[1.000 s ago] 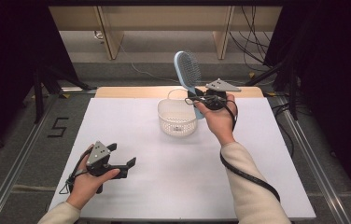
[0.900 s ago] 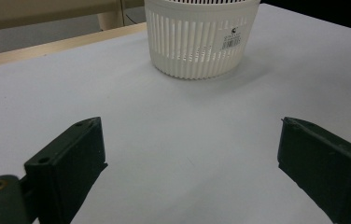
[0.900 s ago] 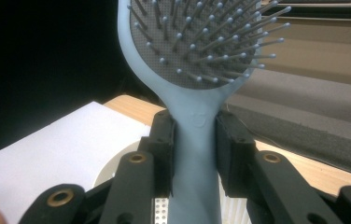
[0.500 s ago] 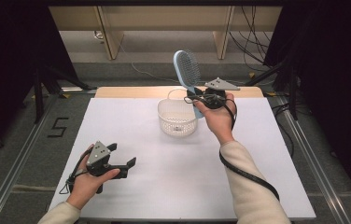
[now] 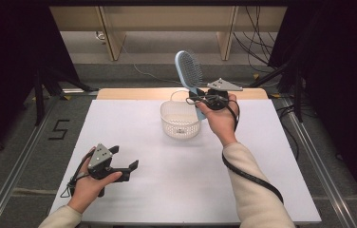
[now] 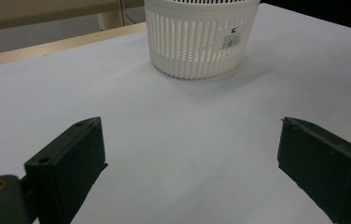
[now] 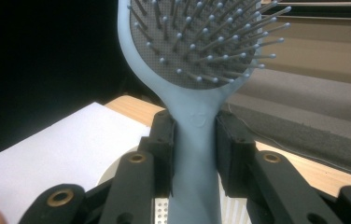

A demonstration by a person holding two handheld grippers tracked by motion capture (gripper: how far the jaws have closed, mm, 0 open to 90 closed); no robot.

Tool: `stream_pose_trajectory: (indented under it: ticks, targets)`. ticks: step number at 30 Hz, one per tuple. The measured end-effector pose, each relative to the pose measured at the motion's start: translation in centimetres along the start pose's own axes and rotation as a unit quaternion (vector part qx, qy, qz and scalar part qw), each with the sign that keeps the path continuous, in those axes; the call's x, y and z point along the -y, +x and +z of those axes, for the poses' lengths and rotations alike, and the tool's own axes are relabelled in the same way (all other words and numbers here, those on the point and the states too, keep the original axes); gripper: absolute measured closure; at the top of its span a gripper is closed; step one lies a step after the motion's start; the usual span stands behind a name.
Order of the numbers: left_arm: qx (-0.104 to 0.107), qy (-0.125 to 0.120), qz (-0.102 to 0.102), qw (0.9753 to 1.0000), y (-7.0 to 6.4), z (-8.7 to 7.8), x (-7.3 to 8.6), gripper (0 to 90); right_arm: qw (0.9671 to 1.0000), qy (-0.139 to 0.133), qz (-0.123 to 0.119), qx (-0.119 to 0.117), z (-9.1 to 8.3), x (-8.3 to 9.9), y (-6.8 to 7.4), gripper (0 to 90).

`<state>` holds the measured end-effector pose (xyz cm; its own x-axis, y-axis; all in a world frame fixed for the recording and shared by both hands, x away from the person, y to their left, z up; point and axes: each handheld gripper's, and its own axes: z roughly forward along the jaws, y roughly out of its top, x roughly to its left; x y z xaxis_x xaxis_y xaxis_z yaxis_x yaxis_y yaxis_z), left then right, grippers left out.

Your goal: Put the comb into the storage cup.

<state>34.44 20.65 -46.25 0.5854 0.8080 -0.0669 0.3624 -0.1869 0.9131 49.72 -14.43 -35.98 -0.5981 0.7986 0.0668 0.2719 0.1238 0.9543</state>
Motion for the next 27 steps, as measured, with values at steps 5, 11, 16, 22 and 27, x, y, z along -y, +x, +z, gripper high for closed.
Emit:
stream_pose_trajectory:
  ticks: [5,11,16,22,27]
  targets:
    - [0.000,0.000,0.000,1.0000,-0.01,0.00,0.00,7.1,1.0000,0.001,-0.001,0.000,0.08,-0.08,0.06,70.5]
    - [0.001,0.000,0.000,1.0000,0.00,0.01,0.01,7.1,1.0000,0.001,-0.001,0.000,0.22,-0.18,0.11,70.5]
    - [0.001,0.001,0.001,1.0000,-0.01,0.02,0.01,7.1,1.0000,0.001,-0.001,-0.001,0.33,-0.19,0.11,70.5]
    - [0.001,0.001,0.001,1.0000,0.00,0.03,0.00,7.1,1.0000,0.004,-0.001,-0.001,0.45,-0.11,0.11,70.5]
    - [0.001,0.001,0.001,1.0000,-0.01,0.03,0.00,7.1,1.0000,0.005,0.000,-0.001,0.55,-0.17,0.14,70.5]
